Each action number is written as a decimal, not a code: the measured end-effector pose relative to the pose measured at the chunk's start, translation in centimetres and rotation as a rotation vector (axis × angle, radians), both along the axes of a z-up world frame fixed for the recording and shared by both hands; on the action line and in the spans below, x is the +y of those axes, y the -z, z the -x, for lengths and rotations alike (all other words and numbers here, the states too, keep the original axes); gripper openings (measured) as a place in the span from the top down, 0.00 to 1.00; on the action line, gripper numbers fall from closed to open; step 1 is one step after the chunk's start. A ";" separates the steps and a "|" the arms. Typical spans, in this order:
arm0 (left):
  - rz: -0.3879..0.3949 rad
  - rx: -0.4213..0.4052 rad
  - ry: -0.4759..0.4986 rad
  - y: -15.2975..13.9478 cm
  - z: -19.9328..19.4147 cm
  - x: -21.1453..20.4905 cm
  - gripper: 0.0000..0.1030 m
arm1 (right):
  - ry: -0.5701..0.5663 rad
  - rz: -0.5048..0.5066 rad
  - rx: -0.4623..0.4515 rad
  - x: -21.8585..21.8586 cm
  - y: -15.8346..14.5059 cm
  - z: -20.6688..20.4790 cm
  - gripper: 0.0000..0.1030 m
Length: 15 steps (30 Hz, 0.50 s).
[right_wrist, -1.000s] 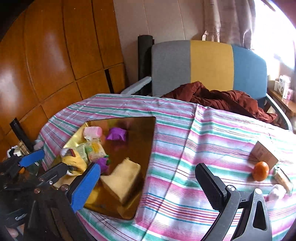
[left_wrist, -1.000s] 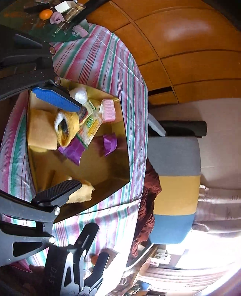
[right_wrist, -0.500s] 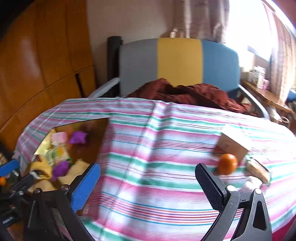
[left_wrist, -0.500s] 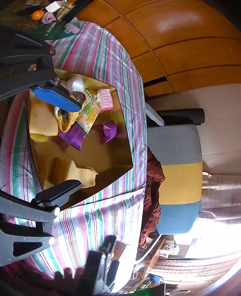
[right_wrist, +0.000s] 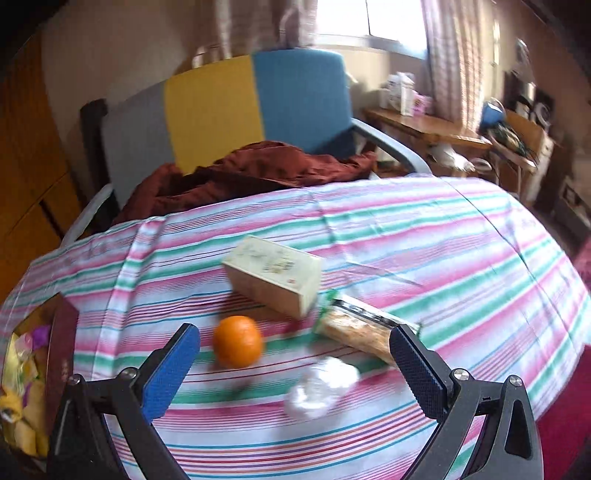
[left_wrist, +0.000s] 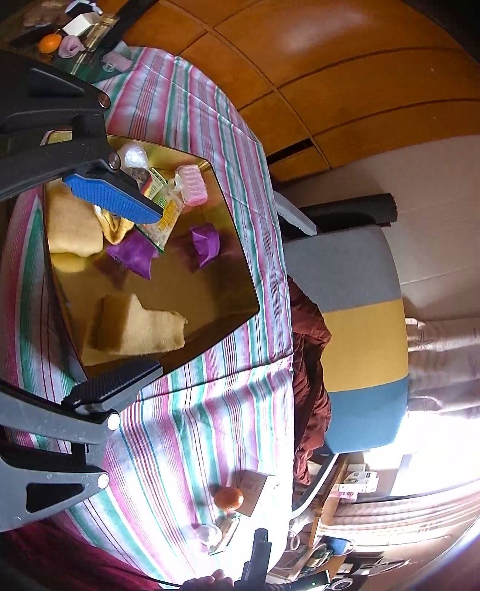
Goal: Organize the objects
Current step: 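Move both grippers back from the tray to the remaining items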
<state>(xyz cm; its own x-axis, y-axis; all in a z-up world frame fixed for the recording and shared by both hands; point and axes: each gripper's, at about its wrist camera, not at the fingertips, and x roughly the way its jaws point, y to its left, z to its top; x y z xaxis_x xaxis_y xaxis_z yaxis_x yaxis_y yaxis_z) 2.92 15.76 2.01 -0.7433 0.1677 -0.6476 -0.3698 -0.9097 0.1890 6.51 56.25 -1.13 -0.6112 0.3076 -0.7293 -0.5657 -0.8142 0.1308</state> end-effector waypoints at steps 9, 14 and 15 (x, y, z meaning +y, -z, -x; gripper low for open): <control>0.041 0.004 0.056 0.1 -0.3 2.8 0.25 | 0.008 0.113 0.065 1.3 0.1 -0.4 0.00; 0.059 -0.006 0.099 0.6 -0.3 4.7 0.25 | 0.019 0.164 0.087 2.0 0.2 -0.7 0.00; 0.062 -0.010 0.111 0.7 -0.4 5.2 0.25 | 0.023 0.177 0.089 2.1 0.3 -0.6 0.00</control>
